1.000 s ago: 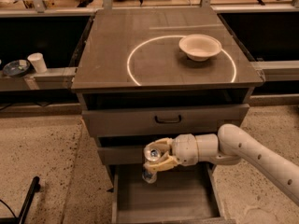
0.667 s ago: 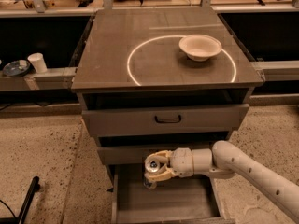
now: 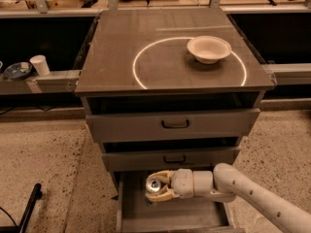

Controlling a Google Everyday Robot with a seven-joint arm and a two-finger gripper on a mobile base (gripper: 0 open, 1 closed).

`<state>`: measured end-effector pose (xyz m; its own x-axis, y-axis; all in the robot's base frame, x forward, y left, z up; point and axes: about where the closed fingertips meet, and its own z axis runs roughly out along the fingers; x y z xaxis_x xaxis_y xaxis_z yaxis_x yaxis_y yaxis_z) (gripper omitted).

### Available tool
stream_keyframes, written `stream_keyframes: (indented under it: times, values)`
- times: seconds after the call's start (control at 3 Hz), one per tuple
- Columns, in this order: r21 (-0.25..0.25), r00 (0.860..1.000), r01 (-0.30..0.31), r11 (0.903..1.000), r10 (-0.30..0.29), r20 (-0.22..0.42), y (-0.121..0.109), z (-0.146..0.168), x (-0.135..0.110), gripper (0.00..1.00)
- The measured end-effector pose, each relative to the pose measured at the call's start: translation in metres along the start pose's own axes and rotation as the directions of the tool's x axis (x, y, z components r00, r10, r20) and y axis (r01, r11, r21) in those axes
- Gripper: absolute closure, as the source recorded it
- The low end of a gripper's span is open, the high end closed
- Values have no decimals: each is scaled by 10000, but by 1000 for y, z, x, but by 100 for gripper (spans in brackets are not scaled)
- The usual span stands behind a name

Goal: Place redbull can into bottom drawer

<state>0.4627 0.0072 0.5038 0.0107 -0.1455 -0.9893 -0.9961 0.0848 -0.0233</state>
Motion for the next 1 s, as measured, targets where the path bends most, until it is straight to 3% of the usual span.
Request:
stream_keyframes:
  times: [0.33,0.67,1.0]
  values:
    - [-2,10000,8,10000,-8,-6,0,0,0,100]
    - [179,9993,-106,9998,100,370,-4,5,17,100]
    - [511,9990,-317,9982,300,339,-9,18,57,100]
